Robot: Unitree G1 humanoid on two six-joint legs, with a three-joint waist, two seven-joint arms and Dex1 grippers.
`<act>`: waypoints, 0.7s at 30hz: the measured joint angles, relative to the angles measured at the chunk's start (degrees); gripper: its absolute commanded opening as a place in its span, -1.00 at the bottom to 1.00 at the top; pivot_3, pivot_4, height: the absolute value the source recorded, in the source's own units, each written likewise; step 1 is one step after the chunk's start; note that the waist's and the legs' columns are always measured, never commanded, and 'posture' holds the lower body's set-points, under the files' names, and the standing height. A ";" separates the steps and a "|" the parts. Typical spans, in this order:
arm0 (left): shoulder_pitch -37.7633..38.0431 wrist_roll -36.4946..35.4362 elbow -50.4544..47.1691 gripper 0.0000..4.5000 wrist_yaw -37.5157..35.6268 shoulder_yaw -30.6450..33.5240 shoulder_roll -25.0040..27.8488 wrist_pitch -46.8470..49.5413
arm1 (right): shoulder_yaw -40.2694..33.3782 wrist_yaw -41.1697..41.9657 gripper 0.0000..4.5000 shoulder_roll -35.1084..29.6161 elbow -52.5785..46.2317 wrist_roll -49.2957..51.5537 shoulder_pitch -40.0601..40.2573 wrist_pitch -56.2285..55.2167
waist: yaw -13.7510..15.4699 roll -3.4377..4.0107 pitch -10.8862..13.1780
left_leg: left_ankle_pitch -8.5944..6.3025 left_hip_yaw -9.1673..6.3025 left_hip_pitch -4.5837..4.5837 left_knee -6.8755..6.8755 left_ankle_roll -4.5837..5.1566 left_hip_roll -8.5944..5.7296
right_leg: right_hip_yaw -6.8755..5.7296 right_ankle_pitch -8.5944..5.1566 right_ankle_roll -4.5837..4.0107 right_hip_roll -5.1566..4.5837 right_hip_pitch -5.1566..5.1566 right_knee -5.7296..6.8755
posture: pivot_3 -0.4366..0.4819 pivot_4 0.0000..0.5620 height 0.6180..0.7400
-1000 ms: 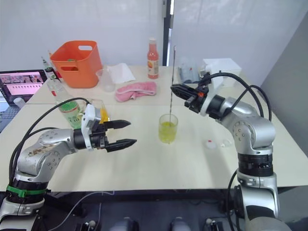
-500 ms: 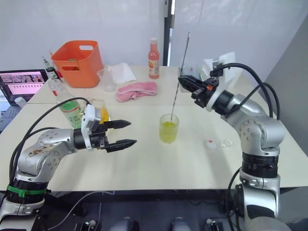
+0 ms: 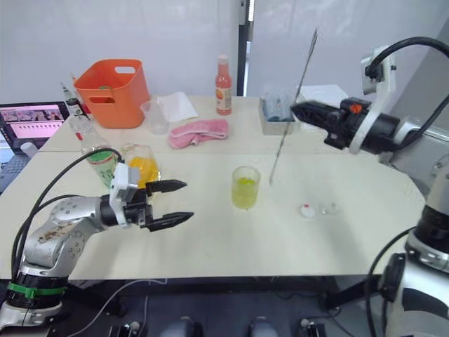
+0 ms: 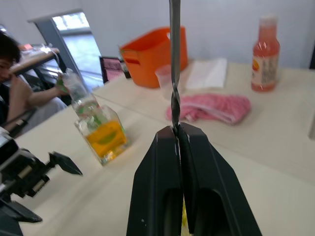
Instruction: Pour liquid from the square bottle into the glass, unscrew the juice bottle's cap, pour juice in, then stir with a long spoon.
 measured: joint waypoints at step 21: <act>5.89 0.36 -1.96 0.99 -2.82 0.20 4.35 -1.24 | 22.98 -0.72 -1.00 10.51 26.05 -23.68 -1.76 -1.46 | 0.24 0.04 0.03 | -0.01 0.03 -0.10 0.01 0.01 -0.06 | -0.02 0.02 0.03 0.00 -0.06 -0.06 | -0.05 -0.47 0.59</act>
